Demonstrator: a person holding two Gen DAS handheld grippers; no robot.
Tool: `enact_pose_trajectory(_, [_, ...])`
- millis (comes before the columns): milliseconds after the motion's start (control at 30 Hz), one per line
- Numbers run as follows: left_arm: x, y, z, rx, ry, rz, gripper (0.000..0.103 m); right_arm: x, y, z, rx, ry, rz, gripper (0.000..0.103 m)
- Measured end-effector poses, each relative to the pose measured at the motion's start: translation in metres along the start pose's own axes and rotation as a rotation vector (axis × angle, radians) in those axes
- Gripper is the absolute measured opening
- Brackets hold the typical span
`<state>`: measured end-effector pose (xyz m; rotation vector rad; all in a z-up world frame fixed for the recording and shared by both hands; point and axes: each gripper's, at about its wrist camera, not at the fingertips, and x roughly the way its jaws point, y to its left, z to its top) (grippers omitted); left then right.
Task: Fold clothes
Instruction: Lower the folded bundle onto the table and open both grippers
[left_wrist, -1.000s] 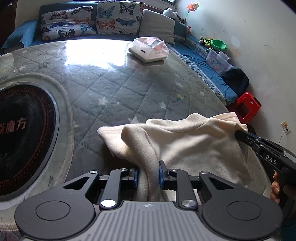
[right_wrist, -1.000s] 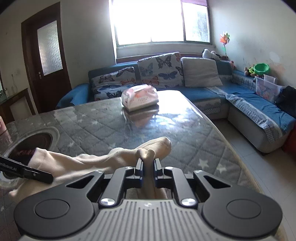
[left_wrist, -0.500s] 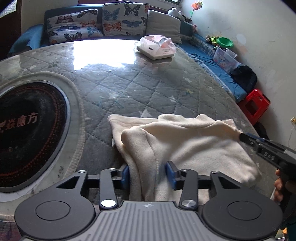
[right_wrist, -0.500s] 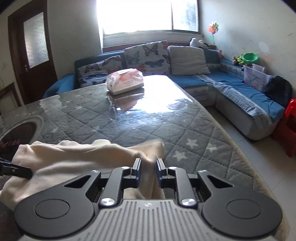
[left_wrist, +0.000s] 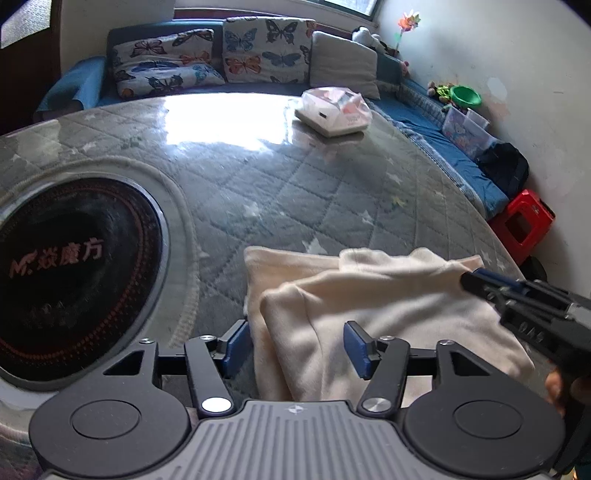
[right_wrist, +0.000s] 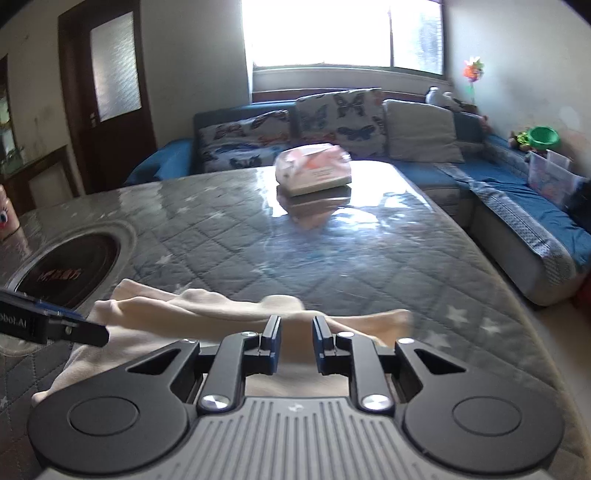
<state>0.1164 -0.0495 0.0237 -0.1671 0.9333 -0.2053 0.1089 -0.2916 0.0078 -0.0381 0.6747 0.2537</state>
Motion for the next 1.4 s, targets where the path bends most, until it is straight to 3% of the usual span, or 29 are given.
enact_pose_trajectory(433, [0.030, 0.004, 0.012, -0.033, 0.032, 0.069, 0.067, 0.025, 0.017, -0.004, -0.021, 0.039, 0.013, 0.032])
enact_pose_trajectory(567, [0.030, 0.004, 0.012, -0.026, 0.027, 0.077, 0.070, 0.017, 0.022, -0.006, -0.031, 0.025, 0.027, 0.044])
enact_pose_trajectory(767, [0.026, -0.001, 0.008, -0.006, 0.016, 0.099, 0.078, 0.015, 0.029, -0.011, -0.042, 0.027, 0.033, 0.050])
enact_pose_trajectory(933, [0.015, -0.005, 0.003, 0.019, -0.018, 0.111, 0.091, 0.009, 0.032, -0.013, -0.040, 0.021, 0.033, 0.057])
enact_pose_trajectory(1400, [-0.009, -0.011, -0.020, 0.049, -0.069, 0.118, 0.103, -0.018, 0.039, -0.021, -0.043, -0.001, 0.009, 0.078])
